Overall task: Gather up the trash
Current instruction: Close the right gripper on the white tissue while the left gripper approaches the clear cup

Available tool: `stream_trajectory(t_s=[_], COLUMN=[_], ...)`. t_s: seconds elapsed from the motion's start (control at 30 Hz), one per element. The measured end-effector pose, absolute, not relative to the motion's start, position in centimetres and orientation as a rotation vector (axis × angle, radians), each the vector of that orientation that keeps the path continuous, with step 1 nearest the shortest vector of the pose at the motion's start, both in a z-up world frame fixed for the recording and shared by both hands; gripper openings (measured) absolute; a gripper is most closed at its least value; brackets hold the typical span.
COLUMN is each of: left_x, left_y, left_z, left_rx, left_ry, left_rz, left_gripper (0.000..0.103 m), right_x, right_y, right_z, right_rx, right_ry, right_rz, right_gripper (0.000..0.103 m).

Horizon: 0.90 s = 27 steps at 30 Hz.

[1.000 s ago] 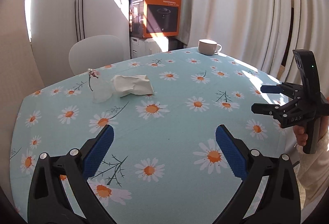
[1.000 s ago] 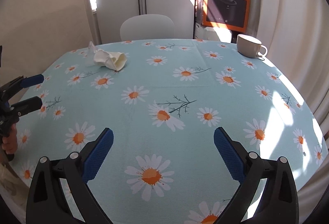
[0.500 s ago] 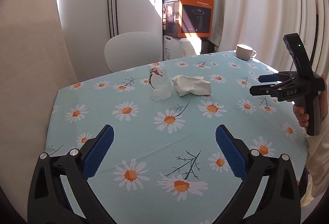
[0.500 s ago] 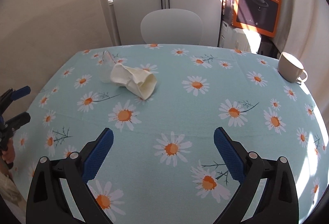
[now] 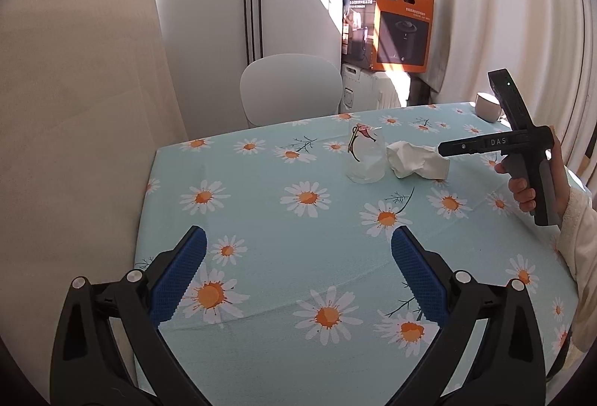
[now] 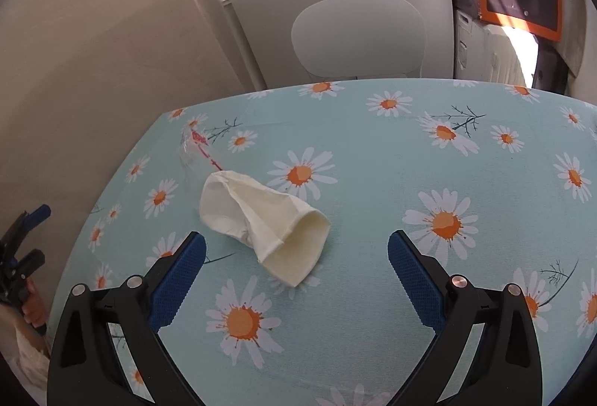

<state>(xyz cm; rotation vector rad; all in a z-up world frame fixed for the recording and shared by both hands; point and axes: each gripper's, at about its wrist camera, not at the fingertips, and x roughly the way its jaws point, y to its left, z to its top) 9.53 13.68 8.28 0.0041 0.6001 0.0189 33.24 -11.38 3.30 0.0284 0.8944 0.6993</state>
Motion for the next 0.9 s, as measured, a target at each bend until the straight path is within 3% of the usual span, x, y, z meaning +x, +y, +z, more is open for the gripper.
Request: stream_trajectory(t_s=[0.17, 0.2, 0.27, 0.9], left_x=[9.5, 9.6, 9.8, 17.9], left_y=[14.7, 14.9, 15.0, 8.9], left_z=[7.7, 7.5, 7.0, 6.9], left_rx=[0.001, -0.006, -0.023, -0.073], left_ry=[0.625, 0.635, 0.655, 0.767], left_rz=[0.053, 0.055, 0.051, 0.023], left_gripper=[0.097, 0.097, 0.097, 0.097], right_x=[34.4, 34.4, 34.1, 33.4], right_y=[-9.8, -9.4, -8.7, -16.3], right_z=[2.6, 2.3, 1.8, 5.9], right_rx=[0.030, 0.017, -0.014, 0.090], right_ry=[0.911, 0.921, 0.933, 0.726], right_rz=[0.751, 0.762, 0.779, 0.628], right_gripper=[0.093, 0.085, 0.055, 0.054])
